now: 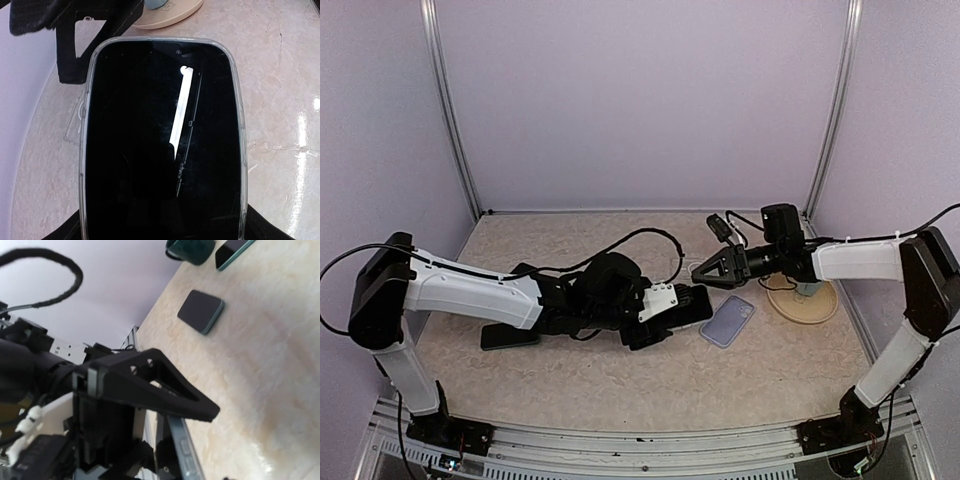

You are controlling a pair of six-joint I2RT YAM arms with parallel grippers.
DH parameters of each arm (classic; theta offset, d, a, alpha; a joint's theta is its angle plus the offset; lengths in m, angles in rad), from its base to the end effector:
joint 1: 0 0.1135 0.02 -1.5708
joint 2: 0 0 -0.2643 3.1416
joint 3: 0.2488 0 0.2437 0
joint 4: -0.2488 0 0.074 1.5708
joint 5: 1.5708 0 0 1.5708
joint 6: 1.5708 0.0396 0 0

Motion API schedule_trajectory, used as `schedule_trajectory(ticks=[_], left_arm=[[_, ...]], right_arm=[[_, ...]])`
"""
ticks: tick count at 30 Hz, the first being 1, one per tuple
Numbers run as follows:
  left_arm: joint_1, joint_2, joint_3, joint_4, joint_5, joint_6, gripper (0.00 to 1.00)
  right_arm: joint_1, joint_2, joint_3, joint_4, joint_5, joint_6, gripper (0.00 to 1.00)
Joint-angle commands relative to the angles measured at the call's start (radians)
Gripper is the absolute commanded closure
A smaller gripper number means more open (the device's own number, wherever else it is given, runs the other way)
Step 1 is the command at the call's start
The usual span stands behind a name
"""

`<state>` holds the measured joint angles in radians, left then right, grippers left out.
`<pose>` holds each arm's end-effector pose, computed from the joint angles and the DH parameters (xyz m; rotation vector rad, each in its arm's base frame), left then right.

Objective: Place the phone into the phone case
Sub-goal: Pass from the right arm to the left

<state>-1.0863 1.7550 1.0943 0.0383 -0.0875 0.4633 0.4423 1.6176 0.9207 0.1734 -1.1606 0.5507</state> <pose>0.1819 -0.3381 0.2096 1.5047 1.6076 -0.2546 0.2825 0.1740 0.2270 -0.6770 2.1304 1.7801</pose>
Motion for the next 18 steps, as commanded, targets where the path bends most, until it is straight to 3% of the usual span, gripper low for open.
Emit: schedule_trajectory(ticks=[1,18], left_arm=[[0.016,-0.043,-0.011,0.025,-0.018,-0.018,0.48],[0.11,0.036,0.105,-0.035,-0.13,-0.154,0.49]], right_arm=[[-0.017,-0.057,-0.007,-0.047,0.031,-0.035,0.49],[-0.078,-0.163,-0.053,-0.167,0.221,-0.114,0.41]])
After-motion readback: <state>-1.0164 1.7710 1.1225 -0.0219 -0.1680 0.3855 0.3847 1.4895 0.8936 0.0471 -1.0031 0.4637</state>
